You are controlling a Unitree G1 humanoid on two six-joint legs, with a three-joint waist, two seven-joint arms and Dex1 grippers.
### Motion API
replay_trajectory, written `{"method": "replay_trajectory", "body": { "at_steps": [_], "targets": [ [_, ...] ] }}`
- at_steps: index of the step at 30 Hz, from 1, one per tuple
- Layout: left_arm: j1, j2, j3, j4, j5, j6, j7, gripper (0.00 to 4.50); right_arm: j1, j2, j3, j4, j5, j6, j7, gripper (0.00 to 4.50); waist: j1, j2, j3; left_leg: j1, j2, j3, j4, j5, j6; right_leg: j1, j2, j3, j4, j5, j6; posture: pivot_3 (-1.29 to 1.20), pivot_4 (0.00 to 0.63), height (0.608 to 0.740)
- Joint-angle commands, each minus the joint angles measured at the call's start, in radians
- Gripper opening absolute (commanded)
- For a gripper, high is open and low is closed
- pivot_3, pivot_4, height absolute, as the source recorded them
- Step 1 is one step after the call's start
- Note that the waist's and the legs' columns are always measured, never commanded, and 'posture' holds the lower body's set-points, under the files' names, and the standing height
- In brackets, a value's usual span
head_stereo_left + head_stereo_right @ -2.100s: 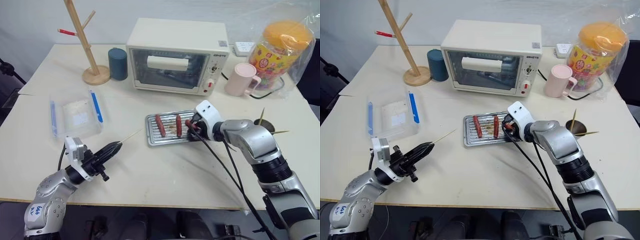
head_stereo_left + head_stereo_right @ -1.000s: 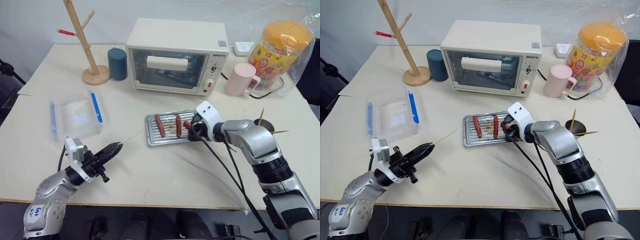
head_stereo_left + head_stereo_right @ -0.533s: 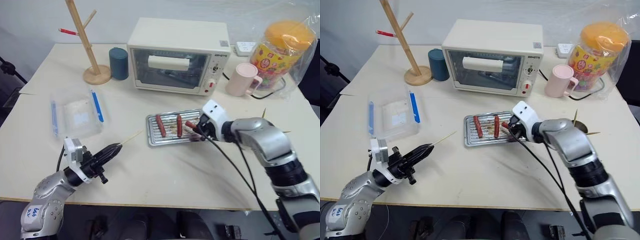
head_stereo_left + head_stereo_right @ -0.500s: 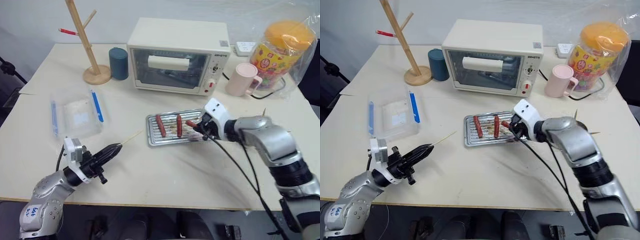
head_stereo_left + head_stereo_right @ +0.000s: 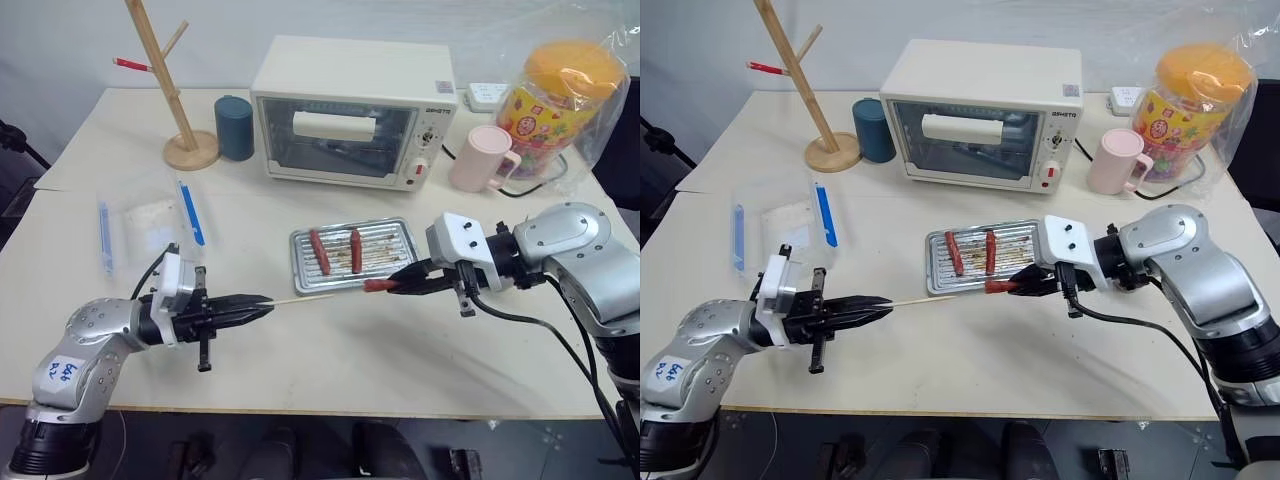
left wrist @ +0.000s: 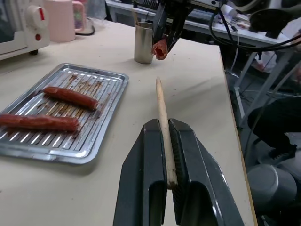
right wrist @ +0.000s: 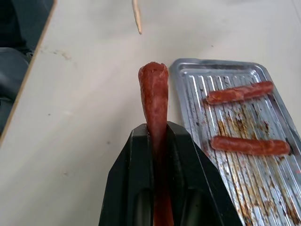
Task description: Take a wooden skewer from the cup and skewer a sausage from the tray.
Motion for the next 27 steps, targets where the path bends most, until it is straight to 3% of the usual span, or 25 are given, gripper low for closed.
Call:
{"method": "replay_trajectory", "body": {
  "at_steps": [1, 27],
  "targets": [
    [-0.008, -0.007, -0.013, -0.005, 0.002, -0.001, -0.007, 0.0, -0.017, 0.007, -0.004, -0.053, 0.015, 0.026, -0.002, 0.22, 0.0, 0.0, 0.0, 0.0, 0.0, 0.0, 0.0, 0.0, 0.0, 0.0, 0.0, 0.0, 0.0, 0.0, 0.0, 0.0, 0.15, 0.74],
    [-0.049, -0.059, -0.048, -0.01, 0.006, 0.023, 0.013, 0.0, -0.018, 0.051, 0.035, -0.095, -0.004, 0.097, -0.054, 0.22, 0.002, 0.0, 0.0, 0.0, 0.0, 0.0, 0.001, 0.0, 0.0, 0.0, 0.0, 0.0, 0.001, 0.0, 0.0, 0.0, 0.15, 0.74]
  ]
}}
